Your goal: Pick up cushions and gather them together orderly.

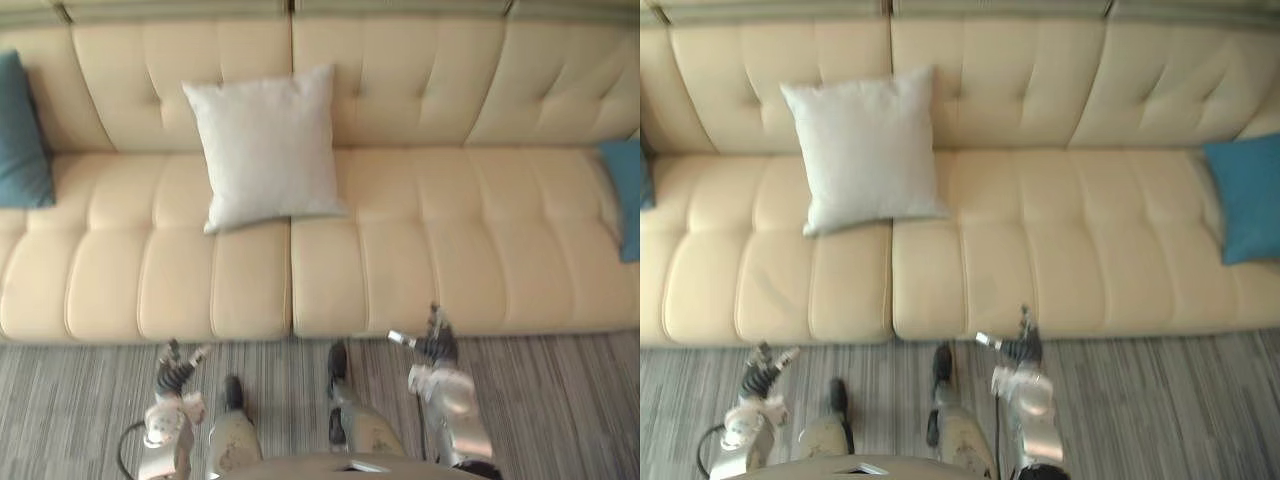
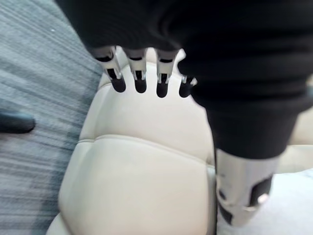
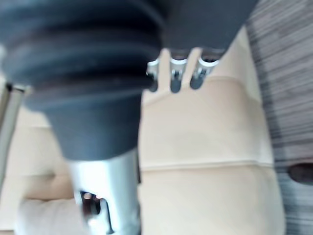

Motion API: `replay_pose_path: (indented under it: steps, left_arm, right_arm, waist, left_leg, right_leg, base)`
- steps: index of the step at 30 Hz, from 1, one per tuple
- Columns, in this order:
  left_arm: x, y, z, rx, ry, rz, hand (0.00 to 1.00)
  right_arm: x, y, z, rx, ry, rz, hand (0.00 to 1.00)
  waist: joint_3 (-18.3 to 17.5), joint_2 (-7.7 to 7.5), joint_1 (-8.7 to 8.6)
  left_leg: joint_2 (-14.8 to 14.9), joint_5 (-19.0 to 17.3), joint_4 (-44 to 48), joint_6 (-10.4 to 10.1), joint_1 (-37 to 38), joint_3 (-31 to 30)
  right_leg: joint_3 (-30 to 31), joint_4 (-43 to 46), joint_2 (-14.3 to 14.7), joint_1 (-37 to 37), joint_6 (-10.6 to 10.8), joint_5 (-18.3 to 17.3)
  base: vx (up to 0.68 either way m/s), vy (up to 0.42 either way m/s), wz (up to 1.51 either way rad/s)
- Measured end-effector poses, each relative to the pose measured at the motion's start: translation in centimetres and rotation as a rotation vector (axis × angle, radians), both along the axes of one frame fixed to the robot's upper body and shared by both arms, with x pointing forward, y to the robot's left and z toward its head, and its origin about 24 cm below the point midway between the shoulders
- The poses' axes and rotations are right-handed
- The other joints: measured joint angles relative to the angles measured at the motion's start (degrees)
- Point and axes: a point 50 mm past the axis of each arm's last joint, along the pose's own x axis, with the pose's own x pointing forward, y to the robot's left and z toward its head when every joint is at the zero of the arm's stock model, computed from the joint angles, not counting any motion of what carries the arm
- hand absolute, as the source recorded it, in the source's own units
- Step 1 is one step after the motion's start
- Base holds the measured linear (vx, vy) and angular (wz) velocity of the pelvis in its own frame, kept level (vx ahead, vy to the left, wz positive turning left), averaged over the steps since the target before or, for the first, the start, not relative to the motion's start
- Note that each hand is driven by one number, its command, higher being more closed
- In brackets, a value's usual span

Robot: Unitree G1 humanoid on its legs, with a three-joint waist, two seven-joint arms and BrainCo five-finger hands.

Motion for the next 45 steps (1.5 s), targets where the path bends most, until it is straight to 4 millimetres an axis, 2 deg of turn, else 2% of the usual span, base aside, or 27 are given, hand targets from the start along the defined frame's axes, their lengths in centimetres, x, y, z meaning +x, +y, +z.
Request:
replay_pose_path:
  steps: [3,6,10,13,16,17,18,19,20,21,22,23,24,25,26,27,29,32,35,36,38,40,42,43,45]
  left_arm:
    - [-1.4,-1.0,-1.5,-0.015,0.103,-0.044,0.0]
    - [-2.4,-1.1,-2.4,-0.009,0.168,-0.062,0.0]
    - [-4.3,-1.0,-3.5,0.007,0.28,-0.096,0.0]
    - [-4.8,-0.4,-3.8,0.017,0.311,-0.098,0.0]
    - [-4.1,0.6,-3.4,0.04,0.294,-0.091,0.0]
    - [-3.9,1.1,-3.3,0.051,0.29,-0.076,0.0]
    - [-3.7,1.1,-3.2,0.049,0.284,-0.069,0.0]
    - [-3.5,1.6,-3.1,0.06,0.278,-0.056,0.0]
    - [-3.6,2.2,-2.9,0.068,0.277,-0.035,0.0]
    - [-3.8,2.7,-2.8,0.072,0.276,-0.014,0.0]
    - [-3.7,3.1,-2.7,0.075,0.267,0.002,0.0]
    - [-3.6,3.1,-2.7,0.059,0.262,0.041,0.0]
    - [-3.5,2.8,-2.8,0.044,0.26,0.055,0.0]
    - [-3.3,2.3,-3.0,0.022,0.261,0.066,0.0]
    - [-2.9,1.6,-3.1,0.001,0.263,0.064,0.0]
    - [-2.4,0.4,-3.3,-0.034,0.256,0.062,0.0]
    - [-2.3,-0.5,-3.5,-0.059,0.255,0.052,0.0]
    - [-2.3,-1.7,-3.7,-0.086,0.256,0.045,0.0]
    - [-2.2,-2.0,-3.7,-0.091,0.257,0.037,0.0]
    - [-2.1,-1.8,-3.6,-0.088,0.254,0.042,0.0]
    - [-2.9,-2.1,-3.9,-0.095,0.281,0.043,0.0]
    - [-3.7,-2.1,-4.2,-0.094,0.304,0.048,0.0]
    - [-3.9,-1.5,-4.1,-0.077,0.31,0.039,0.0]
    - [-3.8,-1.5,-4.1,-0.073,0.31,0.033,0.0]
    - [-3.9,-1.6,-4.2,-0.072,0.321,0.022,0.0]
  right_arm:
    - [-2.5,0.6,-2.8,0.01,0.162,0.017,0.0]
    - [-4.0,0.9,-4.3,0.014,0.26,0.021,0.0]
    - [-6.2,0.1,-6.2,0.039,0.393,-0.038,0.0]
    - [-7.1,-0.3,-6.9,0.04,0.449,-0.049,0.0]
    - [-6.9,-0.2,-7.1,0.044,0.465,-0.044,0.0]
    - [-5.8,-0.5,-6.8,0.031,0.447,-0.032,0.0]
    - [-5.5,-0.5,-6.7,0.031,0.44,-0.026,0.0]
    - [-5.5,-0.3,-6.8,0.033,0.446,-0.021,0.0]
    - [-5.9,-0.4,-7.0,0.037,0.464,-0.024,0.0]
    - [-6.1,-0.4,-7.1,0.035,0.473,-0.024,0.0]
    - [-5.7,-0.4,-7.0,0.031,0.469,-0.017,0.0]
    - [-4.9,-0.7,-6.8,0.022,0.456,-0.011,0.0]
    - [-3.7,-0.7,-6.4,0.015,0.427,0.0,0.0]
    - [-2.2,-0.7,-5.9,0.002,0.394,0.019,0.0]
    - [-1.6,-0.9,-5.6,-0.007,0.383,0.022,0.0]
    - [-1.5,-1.0,-5.6,-0.01,0.386,0.02,0.0]
    - [-2.0,-0.9,-5.8,-0.005,0.397,0.019,0.0]
    - [-2.7,-0.9,-6.1,-0.004,0.415,0.01,0.0]
    - [-4.1,-0.7,-6.6,0.018,0.442,-0.024,0.0]
    - [-4.6,-0.9,-6.7,0.023,0.448,-0.043,0.0]
    - [-5.4,-1.4,-6.7,0.013,0.455,-0.056,0.0]
    - [-6.1,-0.7,-7.0,0.046,0.466,-0.072,0.0]
    - [-6.4,-0.3,-7.2,0.066,0.474,-0.079,0.0]
    - [-6.6,-0.2,-7.3,0.071,0.478,-0.082,0.0]
    - [-6.7,-0.3,-7.3,0.067,0.483,-0.082,0.0]
  waist:
    - [-2.3,-0.03,-0.02]
    - [-3.0,-0.06,-0.06]
    - [-4.6,-0.27,-0.7]
    - [-4.7,-0.66,-1.4]
    - [-3.1,-2.26,-1.73]
    - [-2.1,-0.04,-1.23]
    - [-1.7,-0.02,-1.58]
    - [-1.6,-0.28,-2.18]
    - [-1.9,-0.88,-2.21]
    - [-2.1,-1.6,-1.95]
    - [-2.5,-2.71,-1.35]
    - [-3.4,-2.27,-0.54]
    - [-3.4,-1.56,-0.1]
    - [-1.8,-0.13,0.45]
    - [-0.7,1.4,0.46]
    - [0.5,3.06,0.34]
    - [0.9,3.75,0.47]
    - [1.2,3.22,0.43]
    - [1.6,1.46,0.3]
    - [1.7,1.14,0.46]
    - [0.9,3.05,0.35]
    - [0.7,2.79,0.12]
    - [0.4,0.94,-0.24]
    - [0.3,0.16,-0.53]
    - [-0.1,-0.15,-0.61]
  left_leg:
    - [-0.9,-0.6,-0.7,0.2,3.4,0.5]
    - [-1.5,-1.2,-0.9,0.3,6.5,1.5]
    - [-2.1,-1.9,-1.6,0.2,10.0,3.1]
    - [-2.7,-2.2,-1.7,0.1,10.6,3.3]
    - [-4.6,-4.2,0.9,2.1,10.7,1.4]
    - [-4.1,-3.5,1.3,3.7,10.5,1.2]
    - [-3.8,-3.5,1.6,3.6,10.6,1.2]
    - [-3.8,-3.4,2.0,3.5,10.9,0.1]
    - [-3.8,-3.3,2.0,3.3,12.1,-0.8]
    - [-4.4,-3.1,2.0,2.9,12.8,-1.4]
    - [-5.4,-2.9,2.2,2.7,12.1,-1.4]
    - [-4.5,-2.3,2.7,2.1,9.6,-0.8]
    - [-3.5,-1.8,3.1,2.2,7.5,0.1]
    - [-2.3,-1.2,3.6,1.8,5.3,0.2]
    - [-1.1,-0.8,3.9,1.7,4.5,-0.1]
    - [0.2,0.1,4.0,1.8,3.8,-0.5]
    - [1.1,0.9,3.8,1.3,4.3,-0.8]
    - [1.1,3.6,0.3,1.4,5.6,-0.4]
    - [-0.4,2.2,1.6,2.3,4.6,-0.2]
    - [-1.7,-2.0,10.6,2.9,3.0,-0.5]
    - [-2.2,-10.6,13.9,3.5,3.7,-0.1]
    - [-4.3,-11.4,10.8,3.5,4.9,0.0]
    - [-6.8,-11.4,7.9,3.5,6.4,-0.2]
    - [-8.3,-11.4,6.9,3.5,7.3,-0.3]
    - [-9.0,-11.4,6.9,3.5,7.7,-0.3]
  right_leg:
    - [0.1,-0.2,-0.7,3.0,0.6,-0.5]
    - [0.4,-0.3,-1.4,5.3,0.9,-0.7]
    - [2.6,-0.6,-1.5,7.3,1.3,-1.0]
    - [3.7,0.2,-1.6,7.0,1.6,-1.1]
    - [4.9,5.7,-2.4,4.9,2.9,-2.3]
    - [2.8,13.9,-3.6,1.8,3.4,-9.5]
    - [1.5,22.1,-4.2,-0.9,2.2,-11.8]
    - [-0.4,37.9,-6.4,-3.9,1.6,-16.3]
    - [-1.3,47.7,-8.0,-3.2,2.2,-19.5]
    - [-1.6,49.5,-9.0,-1.0,2.6,-19.3]
    - [-1.1,45.2,-9.3,1.1,4.1,-20.6]
    - [-1.5,37.8,-7.1,1.6,3.2,-21.9]
    - [-1.5,32.5,-5.6,2.7,2.8,-21.5]
    - [-1.7,24.2,-3.7,4.4,1.6,-20.3]
    - [-2.2,21.9,-2.7,5.1,1.3,-17.9]
    - [-3.4,16.4,-1.0,7.4,0.7,-14.8]
    - [-4.4,13.6,-0.1,9.4,0.2,-13.3]
    - [-4.5,12.6,0.0,9.1,-0.2,-13.1]
    - [-5.3,10.7,-1.9,8.2,-0.3,-11.3]
    - [-5.3,9.8,-3.1,8.0,0.0,-10.5]
    - [-2.7,6.9,-1.7,8.5,1.6,-9.2]
    - [0.6,2.9,-1.7,10.1,2.1,-8.2]
    - [3.5,2.5,-2.0,10.2,1.3,-7.0]
    - [5.5,1.9,-2.5,9.8,1.7,-5.3]
    - [7.4,2.2,-2.3,9.2,1.9,-4.0]
  base:
    - [0.04,0.071,-0.02]
    - [0.02,0.08,-0.15]
    - [0.01,0.055,-0.22]
    - [0.01,0.027,-0.18]
    - [-0.03,0.062,-0.28]
    - [-0.06,0.079,-0.37]
    - [-0.07,0.066,-0.15]
    - [-0.01,-0.008,0.37]
    - [0.03,-0.052,0.47]
    - [0.05,-0.091,0.35]
    - [0.03,-0.122,-0.09]
    - [-0.02,-0.142,-0.38]
    - [-0.09,-0.171,-0.55]
    - [-0.1,-0.116,-0.38]
    - [-0.17,-0.119,-0.11]
    - [-0.14,-0.063,0.05]
    - [-0.18,-0.053,0.08]
    - [-0.2,-0.044,0.0]
    - [-0.18,0.061,-0.17]
    - [-0.15,0.16,-0.44]
    - [-0.11,0.154,-0.56]
    - [-0.02,0.107,-0.59]
    - [0.05,0.066,-0.42]
    - [0.0,0.01,-0.34]
    - [-0.03,0.025,-0.47]
